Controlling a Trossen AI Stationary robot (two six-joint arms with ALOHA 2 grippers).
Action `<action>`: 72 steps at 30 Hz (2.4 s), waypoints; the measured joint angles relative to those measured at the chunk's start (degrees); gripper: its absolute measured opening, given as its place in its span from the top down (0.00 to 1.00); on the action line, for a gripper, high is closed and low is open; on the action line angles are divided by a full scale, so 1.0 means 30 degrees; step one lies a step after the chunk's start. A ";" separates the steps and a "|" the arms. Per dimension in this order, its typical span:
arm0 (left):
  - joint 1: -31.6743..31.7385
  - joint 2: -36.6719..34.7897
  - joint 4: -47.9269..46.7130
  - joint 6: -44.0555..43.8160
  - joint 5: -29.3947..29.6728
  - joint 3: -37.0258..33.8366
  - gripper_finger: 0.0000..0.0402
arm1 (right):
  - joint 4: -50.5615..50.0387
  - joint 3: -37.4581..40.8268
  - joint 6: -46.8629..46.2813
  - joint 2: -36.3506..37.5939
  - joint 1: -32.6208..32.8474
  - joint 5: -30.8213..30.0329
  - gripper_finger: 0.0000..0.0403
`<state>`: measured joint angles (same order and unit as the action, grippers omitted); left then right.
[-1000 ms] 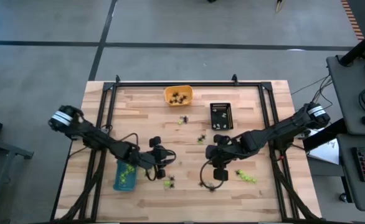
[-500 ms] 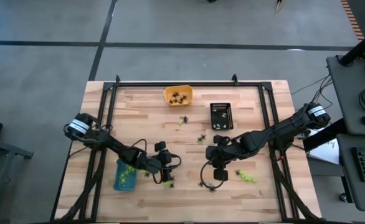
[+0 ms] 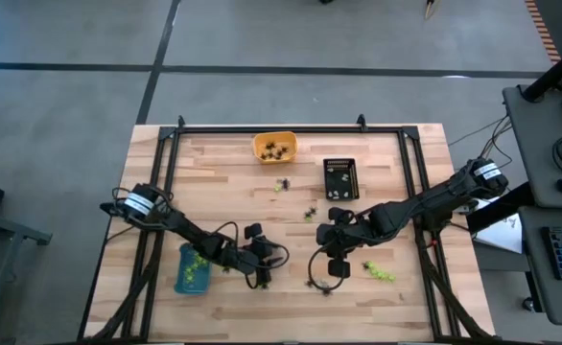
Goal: Sort Halloween decoration
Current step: Put the white skull toy into the black bin
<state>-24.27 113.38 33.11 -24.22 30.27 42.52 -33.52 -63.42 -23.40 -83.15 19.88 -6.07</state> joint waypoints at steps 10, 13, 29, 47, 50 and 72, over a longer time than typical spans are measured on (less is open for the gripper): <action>0.0028 0.0022 -0.0265 -0.0527 0.0392 -0.0051 0.82 | 0.0530 0.0022 0.0009 -0.0095 0.0000 -0.0063 0.81; 0.0036 -0.0163 -0.0405 -0.0187 0.0225 -0.0076 0.89 | 0.1584 0.0235 0.0380 -0.0095 0.0000 -0.0097 0.81; 0.0722 -0.9769 -0.3573 0.3182 -0.1961 -0.0932 0.98 | 0.8769 0.0670 0.5719 -0.1118 0.0019 -0.1607 0.82; 0.0495 -1.5961 0.8395 -0.2286 -0.4642 -0.5972 0.98 | 2.3411 -0.0050 2.0270 -0.4124 0.1137 -0.9103 0.82; 0.0503 -1.5848 1.0798 -0.3000 -0.4056 -0.6953 0.98 | 2.3988 -0.0950 2.1845 -0.4546 0.0984 -0.9288 0.82; 0.0685 -1.5307 1.3527 -0.3196 -0.3275 -0.8072 0.98 | 2.3844 -0.5212 2.4609 -0.7286 -0.0539 -0.9687 0.64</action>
<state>-22.22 67.46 73.69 -33.81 20.44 18.31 38.01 -79.05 50.43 -105.01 18.26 -35.14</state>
